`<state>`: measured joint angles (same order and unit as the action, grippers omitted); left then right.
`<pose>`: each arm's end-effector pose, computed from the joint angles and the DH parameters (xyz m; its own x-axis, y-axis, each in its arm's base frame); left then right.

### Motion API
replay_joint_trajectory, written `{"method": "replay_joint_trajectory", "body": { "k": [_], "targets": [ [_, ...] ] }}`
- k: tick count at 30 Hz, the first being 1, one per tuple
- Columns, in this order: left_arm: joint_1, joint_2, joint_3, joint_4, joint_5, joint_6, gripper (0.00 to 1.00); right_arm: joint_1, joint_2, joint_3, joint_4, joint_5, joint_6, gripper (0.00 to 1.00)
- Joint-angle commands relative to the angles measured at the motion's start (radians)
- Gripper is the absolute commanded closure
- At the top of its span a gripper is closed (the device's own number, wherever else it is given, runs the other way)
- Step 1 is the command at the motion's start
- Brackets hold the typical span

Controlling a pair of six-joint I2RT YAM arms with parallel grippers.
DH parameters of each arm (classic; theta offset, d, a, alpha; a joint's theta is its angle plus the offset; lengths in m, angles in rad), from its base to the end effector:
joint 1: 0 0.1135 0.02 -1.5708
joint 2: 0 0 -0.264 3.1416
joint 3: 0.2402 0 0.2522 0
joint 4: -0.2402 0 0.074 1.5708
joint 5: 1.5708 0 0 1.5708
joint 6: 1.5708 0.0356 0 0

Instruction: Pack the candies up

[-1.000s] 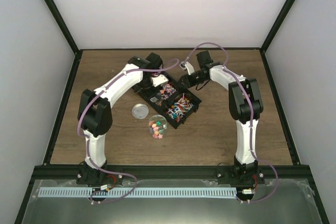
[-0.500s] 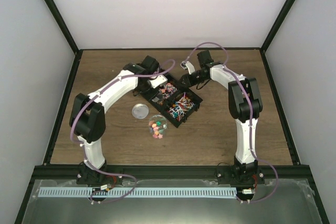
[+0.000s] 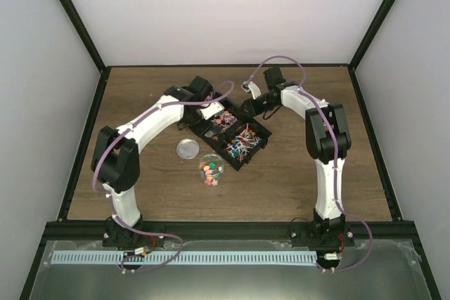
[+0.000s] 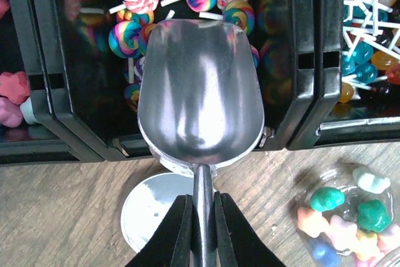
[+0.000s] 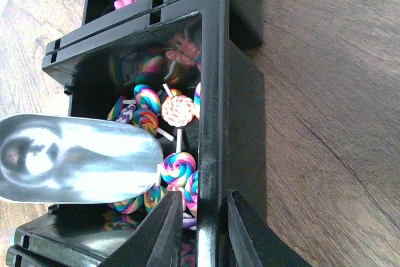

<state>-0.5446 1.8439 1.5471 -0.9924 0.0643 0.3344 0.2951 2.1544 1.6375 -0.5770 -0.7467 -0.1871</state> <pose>0.3182 -0.1954 0.2482 -0.6014 0.7472 -0.2828 0.7725 0.6342 0.0329 0.4274 0.1552 0.1760 -0.7400 -0.3676 -0.5633 -0.6609 0.5528 0.5075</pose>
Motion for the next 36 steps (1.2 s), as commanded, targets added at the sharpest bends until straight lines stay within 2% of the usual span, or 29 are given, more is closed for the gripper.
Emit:
{"method": "replay_joint_trajectory", "body": {
  "k": [1,6,15,22,36],
  "targets": [
    [-0.005,-0.03,0.02,-0.044,0.017,0.025,0.96,0.0,0.02,0.04,-0.022,-0.013,-0.015,0.79],
    [-0.002,-0.024,0.032,-0.052,0.006,0.027,0.96,0.0,0.019,0.044,-0.023,-0.012,-0.02,0.8],
    [0.0,0.052,0.044,0.079,0.036,-0.026,0.96,-0.001,0.017,0.037,-0.023,-0.022,-0.019,0.79],
    [0.0,0.095,-0.018,0.161,0.054,-0.043,0.96,0.0,0.016,0.038,-0.019,-0.032,-0.025,0.79],
    [0.001,0.065,-0.219,0.452,0.133,-0.135,0.96,0.001,0.012,0.021,-0.013,-0.069,-0.037,0.81]
  ]
}}
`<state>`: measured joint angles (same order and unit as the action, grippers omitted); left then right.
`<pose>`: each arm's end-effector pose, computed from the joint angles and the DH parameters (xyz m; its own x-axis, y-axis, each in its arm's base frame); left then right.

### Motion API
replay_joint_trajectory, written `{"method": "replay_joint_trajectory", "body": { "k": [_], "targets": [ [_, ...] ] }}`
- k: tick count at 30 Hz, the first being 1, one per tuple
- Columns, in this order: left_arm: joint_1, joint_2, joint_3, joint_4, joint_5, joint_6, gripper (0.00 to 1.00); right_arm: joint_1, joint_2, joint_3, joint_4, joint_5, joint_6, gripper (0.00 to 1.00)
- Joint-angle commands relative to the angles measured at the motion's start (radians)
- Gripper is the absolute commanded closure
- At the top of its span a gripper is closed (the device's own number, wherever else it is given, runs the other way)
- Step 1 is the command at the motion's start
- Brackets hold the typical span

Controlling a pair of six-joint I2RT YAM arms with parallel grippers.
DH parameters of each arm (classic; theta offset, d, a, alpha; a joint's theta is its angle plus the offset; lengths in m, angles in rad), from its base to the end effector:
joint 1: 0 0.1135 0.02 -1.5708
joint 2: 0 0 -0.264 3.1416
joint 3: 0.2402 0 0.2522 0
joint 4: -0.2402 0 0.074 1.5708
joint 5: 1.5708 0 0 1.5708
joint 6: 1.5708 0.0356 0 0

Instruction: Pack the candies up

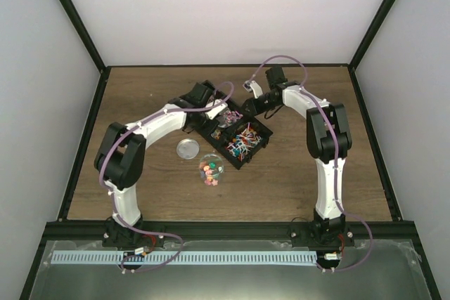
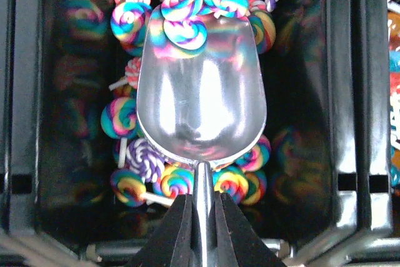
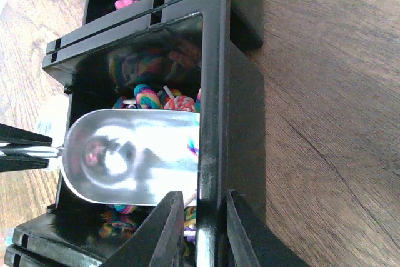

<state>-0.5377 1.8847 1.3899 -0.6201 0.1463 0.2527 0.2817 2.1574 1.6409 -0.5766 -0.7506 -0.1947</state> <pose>0.3355 -0.2061 0.2030 -0.6062 0.6495 -0.4590 0.7368 0.6759 -0.0167 0.4301 0.1497 0.1757 -0.7393 -0.3612 -0.5682 -0.6600 0.5559 0.5053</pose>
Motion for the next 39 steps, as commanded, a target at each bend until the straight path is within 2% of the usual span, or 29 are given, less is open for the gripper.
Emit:
{"method": "replay_joint_trajectory", "body": {
  "k": [1,4,7,11,15,19,22,24,26,28,31,35,39],
  "targets": [
    [-0.005,0.015,-0.068,0.091,0.058,-0.056,0.96,0.015,0.007,0.017,-0.015,-0.067,-0.03,0.81],
    [0.003,-0.058,-0.144,0.154,0.07,-0.057,0.96,0.015,0.004,0.015,-0.027,-0.062,-0.045,0.81],
    [0.005,-0.121,-0.243,0.294,0.112,-0.062,0.96,0.015,-0.004,0.001,-0.026,-0.06,-0.059,0.81],
    [0.009,-0.083,-0.243,0.33,0.127,-0.075,0.96,0.015,-0.004,0.005,-0.033,-0.059,-0.065,0.81],
    [0.039,-0.155,-0.29,0.338,0.134,-0.076,0.96,0.011,-0.005,0.005,-0.044,-0.041,-0.072,0.8],
    [0.038,-0.175,-0.36,0.479,0.163,-0.093,0.96,0.008,-0.009,0.0,-0.042,-0.037,-0.08,0.8],
    [0.038,-0.122,-0.284,0.415,0.167,-0.088,0.96,0.008,-0.002,0.015,-0.05,-0.04,-0.081,0.8],
    [0.047,-0.156,-0.317,0.418,0.174,-0.073,0.96,0.009,0.001,0.025,-0.058,-0.034,-0.086,0.79],
    [0.049,-0.2,-0.401,0.526,0.199,-0.073,0.96,0.007,-0.001,0.027,-0.061,-0.03,-0.094,0.78],
    [0.047,-0.186,-0.401,0.596,0.217,-0.107,0.96,0.007,0.0,0.025,-0.062,-0.029,-0.096,0.78],
    [0.051,-0.168,-0.344,0.525,0.225,-0.109,0.96,0.007,0.004,0.029,-0.069,-0.027,-0.097,0.77],
    [0.07,-0.294,-0.464,0.601,0.251,-0.041,0.96,0.007,0.003,0.036,-0.077,-0.017,-0.099,0.74],
    [0.085,-0.293,-0.484,0.607,0.25,-0.039,0.96,0.008,0.001,0.033,-0.074,-0.012,-0.097,0.69]
  ]
}}
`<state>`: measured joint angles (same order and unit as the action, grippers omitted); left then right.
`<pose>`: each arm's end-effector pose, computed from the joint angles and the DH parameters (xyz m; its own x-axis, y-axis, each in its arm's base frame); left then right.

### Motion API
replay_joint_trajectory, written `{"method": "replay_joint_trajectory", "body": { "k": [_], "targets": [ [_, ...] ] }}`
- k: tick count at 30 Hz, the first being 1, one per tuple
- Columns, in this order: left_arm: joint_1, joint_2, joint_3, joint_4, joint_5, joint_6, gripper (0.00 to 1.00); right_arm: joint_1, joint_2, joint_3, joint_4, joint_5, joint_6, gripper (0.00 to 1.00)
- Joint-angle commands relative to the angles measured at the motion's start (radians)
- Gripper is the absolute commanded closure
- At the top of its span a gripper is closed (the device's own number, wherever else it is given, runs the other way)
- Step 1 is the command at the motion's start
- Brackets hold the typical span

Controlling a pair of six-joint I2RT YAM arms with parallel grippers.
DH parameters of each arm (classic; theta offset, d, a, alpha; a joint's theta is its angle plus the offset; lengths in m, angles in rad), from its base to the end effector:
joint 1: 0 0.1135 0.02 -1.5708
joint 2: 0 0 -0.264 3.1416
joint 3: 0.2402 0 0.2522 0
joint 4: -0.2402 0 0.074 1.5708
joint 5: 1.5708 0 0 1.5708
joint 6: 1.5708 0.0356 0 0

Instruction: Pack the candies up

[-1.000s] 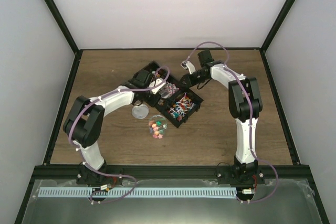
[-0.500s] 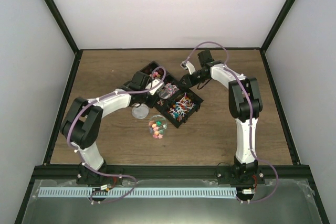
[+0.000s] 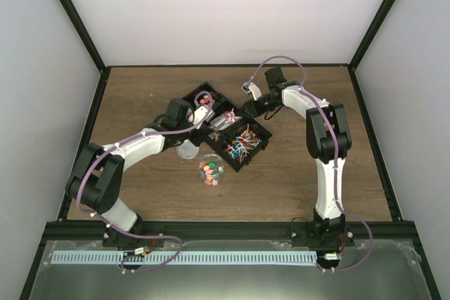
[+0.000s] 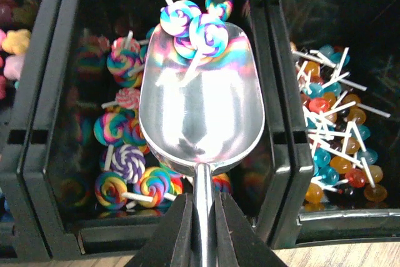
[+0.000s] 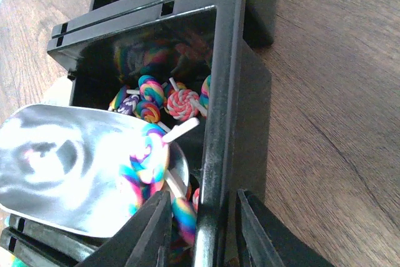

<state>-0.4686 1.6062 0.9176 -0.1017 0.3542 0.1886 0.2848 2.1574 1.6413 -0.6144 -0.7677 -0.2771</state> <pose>0.2908 -0.1610 0.1917 -0.5025 0.4515 -0.7374 0.7488 0.6535 -0.1102 0.4261 0.1505 0.1745 -0.7021 -0.4106 -0.5818 -0.7052 0.5147 0.4877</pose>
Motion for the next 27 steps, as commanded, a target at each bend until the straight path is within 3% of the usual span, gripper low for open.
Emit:
{"method": "replay_joint_trajectory", "body": {
  "k": [1,13,17,22,27],
  "targets": [
    [0.024,-0.012,-0.015,0.098,0.056,0.014,0.96,0.005,0.001,0.032,-0.037,0.007,-0.012,0.67],
    [0.07,-0.063,-0.141,0.178,0.107,0.014,0.96,0.003,-0.01,0.045,-0.043,0.019,-0.013,0.52],
    [0.074,-0.106,-0.157,0.204,0.113,0.012,0.96,0.003,-0.013,0.049,-0.053,0.026,-0.026,0.42],
    [0.085,-0.209,-0.175,0.227,0.119,0.019,0.96,-0.006,-0.023,0.055,-0.056,0.037,-0.035,0.2],
    [0.097,-0.263,-0.181,0.24,0.147,-0.016,0.96,-0.018,-0.031,0.078,-0.059,0.038,-0.033,0.11]
  ]
}}
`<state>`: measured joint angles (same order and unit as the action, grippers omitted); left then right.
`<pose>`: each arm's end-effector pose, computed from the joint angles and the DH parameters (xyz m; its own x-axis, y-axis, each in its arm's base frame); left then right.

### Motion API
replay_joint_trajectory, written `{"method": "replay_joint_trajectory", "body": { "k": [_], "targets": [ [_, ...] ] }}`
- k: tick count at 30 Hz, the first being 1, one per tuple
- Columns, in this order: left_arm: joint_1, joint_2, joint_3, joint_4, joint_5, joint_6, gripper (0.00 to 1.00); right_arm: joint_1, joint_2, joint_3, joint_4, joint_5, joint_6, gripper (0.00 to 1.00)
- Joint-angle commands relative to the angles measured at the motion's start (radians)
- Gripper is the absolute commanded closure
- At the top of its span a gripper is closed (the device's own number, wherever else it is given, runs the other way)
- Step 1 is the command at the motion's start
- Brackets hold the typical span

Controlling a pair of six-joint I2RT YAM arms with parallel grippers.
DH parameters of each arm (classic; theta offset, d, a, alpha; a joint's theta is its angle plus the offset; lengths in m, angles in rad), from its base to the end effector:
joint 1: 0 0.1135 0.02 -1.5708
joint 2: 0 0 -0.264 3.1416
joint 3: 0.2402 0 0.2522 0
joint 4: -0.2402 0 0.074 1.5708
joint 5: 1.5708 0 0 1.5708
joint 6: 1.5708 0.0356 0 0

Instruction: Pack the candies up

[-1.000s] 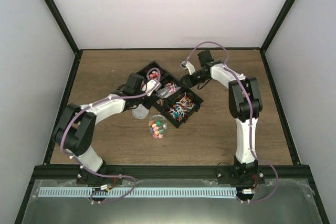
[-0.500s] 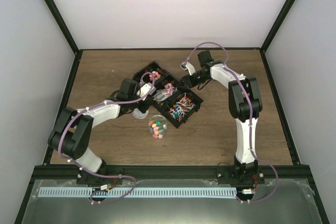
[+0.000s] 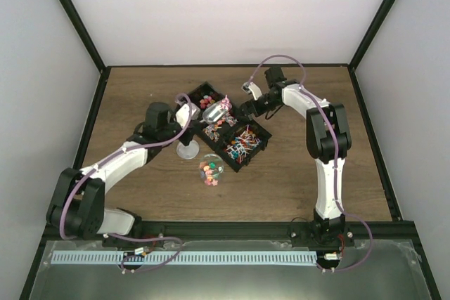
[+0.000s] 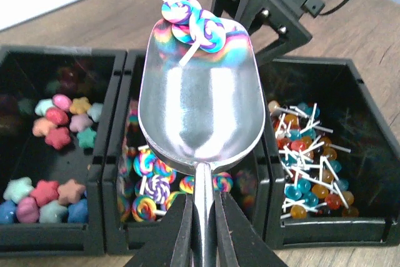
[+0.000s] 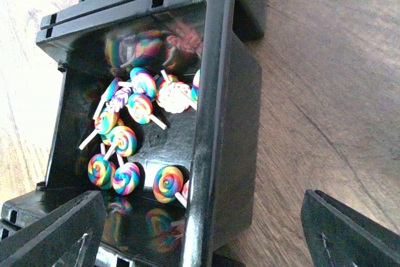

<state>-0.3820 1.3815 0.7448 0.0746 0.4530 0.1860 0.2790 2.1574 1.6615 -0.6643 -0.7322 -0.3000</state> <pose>0.2658 -0.1236 0.2189 -0.3605 0.3240 -0.8747 0.7586 0.6475 -0.0728 0.4263 0.1469 0.1775 -0.7057 -0.4308 -0.5625 -0.7012 0.5382 0.4676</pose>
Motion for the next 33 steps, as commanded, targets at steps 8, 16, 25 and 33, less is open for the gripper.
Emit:
{"method": "replay_joint_trajectory", "body": {
  "k": [8,16,25,33],
  "targets": [
    [0.013,-0.136,-0.067,0.172,0.026,-0.063,0.96,-0.023,-0.057,0.079,-0.022,0.014,-0.043,0.07],
    [0.016,-0.141,-0.024,0.112,0.002,0.001,0.96,-0.024,-0.055,0.097,-0.038,0.022,-0.048,0.03],
    [0.071,-0.377,0.092,-0.541,0.126,0.423,0.96,-0.024,-0.108,0.072,-0.02,-0.007,-0.061,0.0],
    [0.111,-0.509,0.158,-0.898,0.128,0.618,0.96,-0.019,-0.144,0.028,0.008,-0.048,-0.046,0.0]
  ]
}}
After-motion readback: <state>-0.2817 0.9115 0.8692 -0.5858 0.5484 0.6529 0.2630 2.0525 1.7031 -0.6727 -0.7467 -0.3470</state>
